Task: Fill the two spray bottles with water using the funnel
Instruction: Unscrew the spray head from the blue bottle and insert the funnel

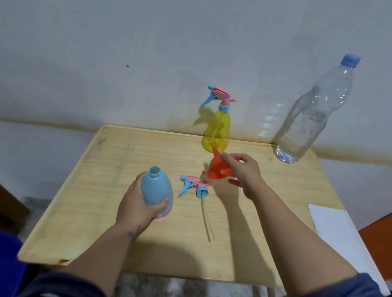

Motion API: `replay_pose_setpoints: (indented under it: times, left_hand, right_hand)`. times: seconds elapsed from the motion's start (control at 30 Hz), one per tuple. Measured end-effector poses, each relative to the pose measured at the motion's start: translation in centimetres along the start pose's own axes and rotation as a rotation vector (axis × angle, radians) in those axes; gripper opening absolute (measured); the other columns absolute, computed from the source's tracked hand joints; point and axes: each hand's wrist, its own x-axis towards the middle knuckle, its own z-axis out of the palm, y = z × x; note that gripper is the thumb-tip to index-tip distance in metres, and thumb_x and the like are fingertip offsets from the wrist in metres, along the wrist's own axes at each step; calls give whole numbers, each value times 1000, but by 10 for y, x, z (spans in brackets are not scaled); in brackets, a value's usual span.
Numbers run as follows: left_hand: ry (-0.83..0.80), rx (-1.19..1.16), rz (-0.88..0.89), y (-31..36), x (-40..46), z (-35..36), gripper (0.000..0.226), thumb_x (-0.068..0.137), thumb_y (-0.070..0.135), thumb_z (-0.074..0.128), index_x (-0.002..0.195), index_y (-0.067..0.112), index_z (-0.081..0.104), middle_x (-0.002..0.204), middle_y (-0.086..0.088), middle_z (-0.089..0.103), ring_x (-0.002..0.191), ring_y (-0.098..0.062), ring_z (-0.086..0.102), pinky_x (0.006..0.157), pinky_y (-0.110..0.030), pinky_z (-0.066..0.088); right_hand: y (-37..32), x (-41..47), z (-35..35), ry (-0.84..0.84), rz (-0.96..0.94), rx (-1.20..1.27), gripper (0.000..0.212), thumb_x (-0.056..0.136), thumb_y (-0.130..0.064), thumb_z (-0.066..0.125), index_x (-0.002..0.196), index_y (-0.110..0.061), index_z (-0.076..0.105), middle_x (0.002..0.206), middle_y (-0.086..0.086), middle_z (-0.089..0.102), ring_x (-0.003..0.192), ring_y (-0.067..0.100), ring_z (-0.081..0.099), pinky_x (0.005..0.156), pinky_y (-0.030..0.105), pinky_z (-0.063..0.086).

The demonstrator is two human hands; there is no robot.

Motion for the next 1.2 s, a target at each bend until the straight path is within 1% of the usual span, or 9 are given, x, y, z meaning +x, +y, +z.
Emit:
replay_pose_setpoints:
  times: [0.07,0.17,0.3,0.4,0.57,0.87,0.93,1.1,1.2]
  left_hand:
    - [-10,-18,10,-1,1,-1,81,61,31,85,129,37,42,117,7,58,102,-19,59,85,-40,53]
    - [-28,-29,26,-1,3,-2,83,57,32,84,129,32,43,118,4,58,103,-21,59,87,-41,52]
    - [-86,-47,23,-2,7,-6,86,54,36,82,130,33,42,119,4,57,105,-20,58,89,-44,52]
    - [-112,-21,30,-2,9,-8,84,59,31,85,131,31,41,119,5,56,106,-20,57,90,-40,51]
    - [-135,13,32,-5,12,-9,86,61,34,85,134,32,38,118,5,54,105,-19,56,88,-38,51]
    - [-143,-11,24,-6,14,-8,84,60,39,84,131,33,38,114,8,57,103,-16,59,76,-28,52]
    - [-137,-24,37,-8,15,-7,80,62,35,84,129,30,41,114,8,58,101,-15,60,75,-27,50]
    - [-139,-78,46,-8,15,-8,78,66,28,84,131,24,41,115,6,59,102,-17,58,82,-31,49]
    - [-143,-69,36,-8,14,-9,78,67,30,84,132,25,41,115,7,58,101,-17,57,80,-31,49]
  right_hand:
    - [-22,-18,9,-106,6,-47,36,79,-43,73,103,-18,65,101,7,69,83,18,63,74,35,52]
    - [-57,-43,20,-209,-34,-141,48,80,-48,70,115,-16,62,108,9,66,88,21,62,68,36,57]
    - [-86,-68,38,-318,-100,-277,48,79,-52,70,111,-16,64,105,7,66,96,26,65,77,45,60]
    - [-98,-79,52,-351,-162,-427,53,76,-55,71,111,-16,63,104,2,65,96,21,64,77,42,61]
    - [-114,-90,73,-336,-237,-670,60,74,-56,72,115,-15,59,114,4,57,105,28,55,82,41,58]
    - [-112,-95,116,-285,-397,-1070,74,73,-64,67,121,-9,57,117,8,61,95,25,55,83,36,53]
    - [-106,-94,124,-264,-421,-1117,74,73,-67,65,118,-9,59,114,7,63,92,24,55,82,36,53]
    - [-95,-89,137,-180,-446,-1157,75,69,-77,58,108,-13,62,105,4,66,91,22,58,80,37,56]
    - [-93,-91,135,-187,-417,-1107,80,71,-79,55,121,-17,59,117,3,64,103,25,59,85,38,54]
